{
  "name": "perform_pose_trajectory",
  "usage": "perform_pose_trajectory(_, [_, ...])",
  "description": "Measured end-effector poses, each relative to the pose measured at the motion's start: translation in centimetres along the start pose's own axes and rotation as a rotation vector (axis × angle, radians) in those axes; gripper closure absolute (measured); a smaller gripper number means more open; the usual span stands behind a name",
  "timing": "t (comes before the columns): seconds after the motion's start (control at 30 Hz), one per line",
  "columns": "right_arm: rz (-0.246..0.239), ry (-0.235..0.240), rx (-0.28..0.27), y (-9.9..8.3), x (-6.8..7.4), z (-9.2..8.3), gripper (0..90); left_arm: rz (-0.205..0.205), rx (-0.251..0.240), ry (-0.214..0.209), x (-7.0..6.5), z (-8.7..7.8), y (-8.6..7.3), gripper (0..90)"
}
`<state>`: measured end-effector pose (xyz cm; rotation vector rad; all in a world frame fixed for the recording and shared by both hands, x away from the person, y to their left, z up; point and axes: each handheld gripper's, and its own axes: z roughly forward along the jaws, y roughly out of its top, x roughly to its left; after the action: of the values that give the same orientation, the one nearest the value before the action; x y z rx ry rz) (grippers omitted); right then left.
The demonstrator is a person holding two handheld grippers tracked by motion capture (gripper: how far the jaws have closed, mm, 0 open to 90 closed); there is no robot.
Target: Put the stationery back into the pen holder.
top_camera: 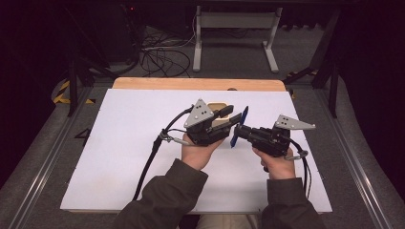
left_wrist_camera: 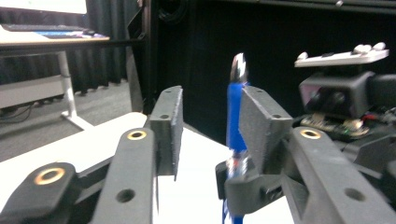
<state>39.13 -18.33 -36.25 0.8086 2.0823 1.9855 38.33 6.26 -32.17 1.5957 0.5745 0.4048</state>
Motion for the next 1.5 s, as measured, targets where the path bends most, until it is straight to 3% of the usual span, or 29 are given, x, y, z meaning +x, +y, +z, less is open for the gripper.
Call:
perform_pose_trajectory(0.47, [-0.079, -0.087, 0.013, 0.3, 0.5, -0.3, 79.2, 0.090, 0.097, 0.071, 0.8, -2.4, -0.7, 46.8])
perform_pose_trajectory(0.57, [-0.129, -0.132, 0.048, 0.4, 0.9, -0.1, 79.2, 0.108, 0.105, 0.093, 0.9, -2.8, -0.9, 44.2])
perform_pose_trajectory(0.73, [-0.161, -0.150, 0.043, 0.5, 1.3, 0.0, 79.2, 0.122, 0.127, 0.114, 1.2, -3.5, -1.2, 41.1])
perform_pose_trajectory(1.03, [-0.205, -0.198, 0.037, 0.5, 1.5, -0.1, 79.2, 0.126, 0.156, 0.142, 2.1, -5.2, -1.7, 34.2])
perform_pose_trajectory(1.5, [-0.242, -0.235, 0.038, 0.4, 1.7, 0.1, 79.2, 0.105, 0.169, 0.183, 3.6, -8.5, -3.1, 26.8])
